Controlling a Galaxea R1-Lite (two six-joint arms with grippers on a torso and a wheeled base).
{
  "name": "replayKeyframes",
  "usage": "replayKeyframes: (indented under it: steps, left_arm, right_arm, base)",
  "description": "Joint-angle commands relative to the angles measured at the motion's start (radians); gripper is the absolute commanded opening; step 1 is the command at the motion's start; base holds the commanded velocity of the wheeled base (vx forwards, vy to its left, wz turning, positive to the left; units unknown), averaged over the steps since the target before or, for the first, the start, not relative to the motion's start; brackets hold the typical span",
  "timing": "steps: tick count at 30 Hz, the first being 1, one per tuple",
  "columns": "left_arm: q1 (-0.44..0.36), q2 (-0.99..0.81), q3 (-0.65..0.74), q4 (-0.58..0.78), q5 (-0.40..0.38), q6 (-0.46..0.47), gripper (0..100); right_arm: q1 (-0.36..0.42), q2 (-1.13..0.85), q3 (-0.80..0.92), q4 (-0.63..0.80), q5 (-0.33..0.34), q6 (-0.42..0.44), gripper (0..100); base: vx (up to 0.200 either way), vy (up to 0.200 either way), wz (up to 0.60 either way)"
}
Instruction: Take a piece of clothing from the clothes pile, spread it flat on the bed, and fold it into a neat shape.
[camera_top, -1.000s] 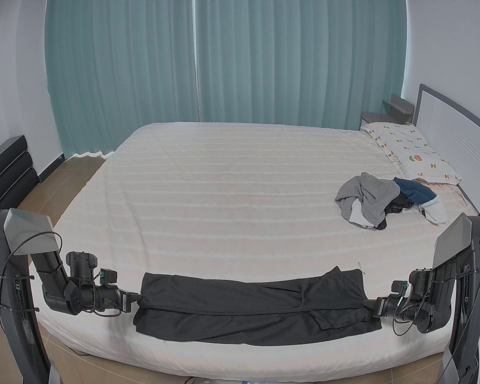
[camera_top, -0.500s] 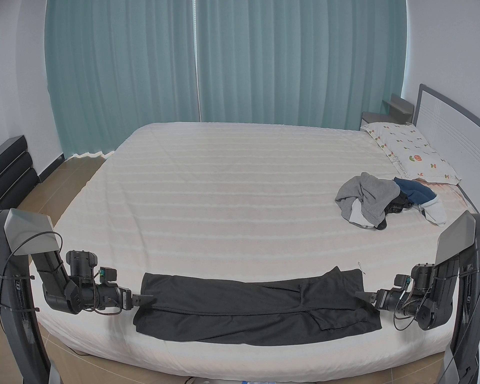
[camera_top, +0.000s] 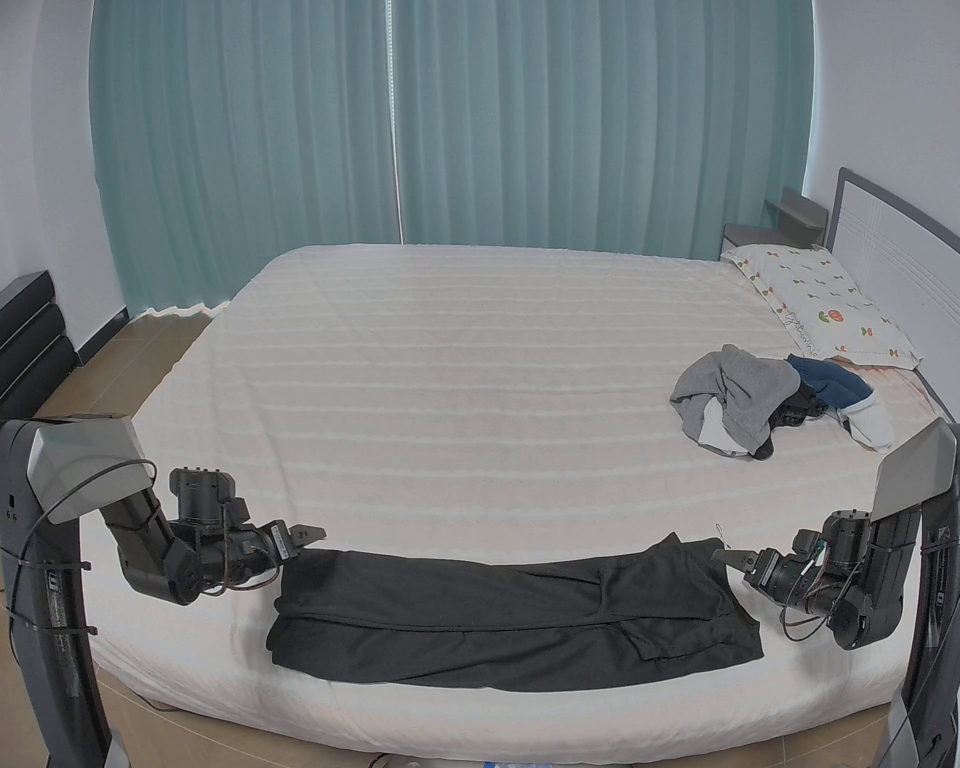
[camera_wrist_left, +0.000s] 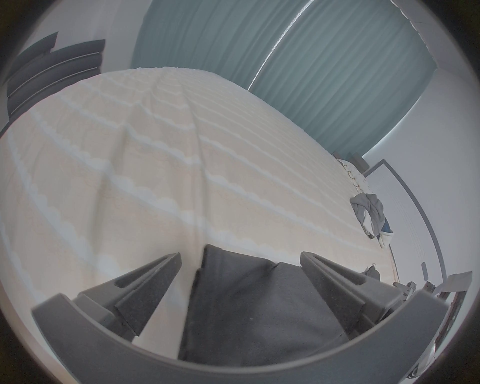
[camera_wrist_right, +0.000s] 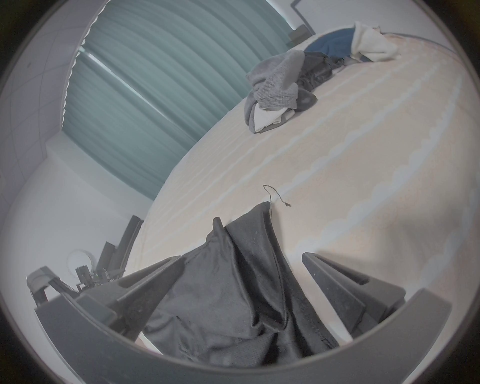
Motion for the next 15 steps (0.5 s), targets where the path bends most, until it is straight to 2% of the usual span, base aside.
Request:
replayKeyframes:
  steps: [1, 6, 10, 11, 15]
  left_arm:
    - [-0.042, 0.032, -0.069, 0.055, 0.022, -0.025, 100]
    - [-0.042, 0.052, -0.083, 0.075, 0.025, -0.025, 100]
    - [-0.042, 0.065, -0.104, 0.077, 0.068, -0.025, 100]
    - [-0.04, 0.072, -0.107, 0.077, 0.078, -0.027, 0]
    - [-0.04, 0.083, -0.11, 0.07, 0.083, -0.027, 0]
  right_arm:
    - [0.002, 0.025, -0.037, -0.014, 0.0, 0.05, 100]
    - [-0.001, 0.033, -0.068, -0.014, -0.002, 0.096, 100]
    - [0.005, 0.041, -0.083, -0.014, -0.002, 0.099, 100]
    - [0.005, 0.042, -0.089, -0.014, -0.002, 0.099, 100]
    - [0.013, 0.05, -0.099, -0.014, -0.003, 0.1, 100]
  base:
    - [0.0, 0.0, 0.0]
    - [0.0, 0.0, 0.0]
    - [0.0, 0.0, 0.0]
    - [0.0, 0.0, 0.0]
    - [0.0, 0.0, 0.0]
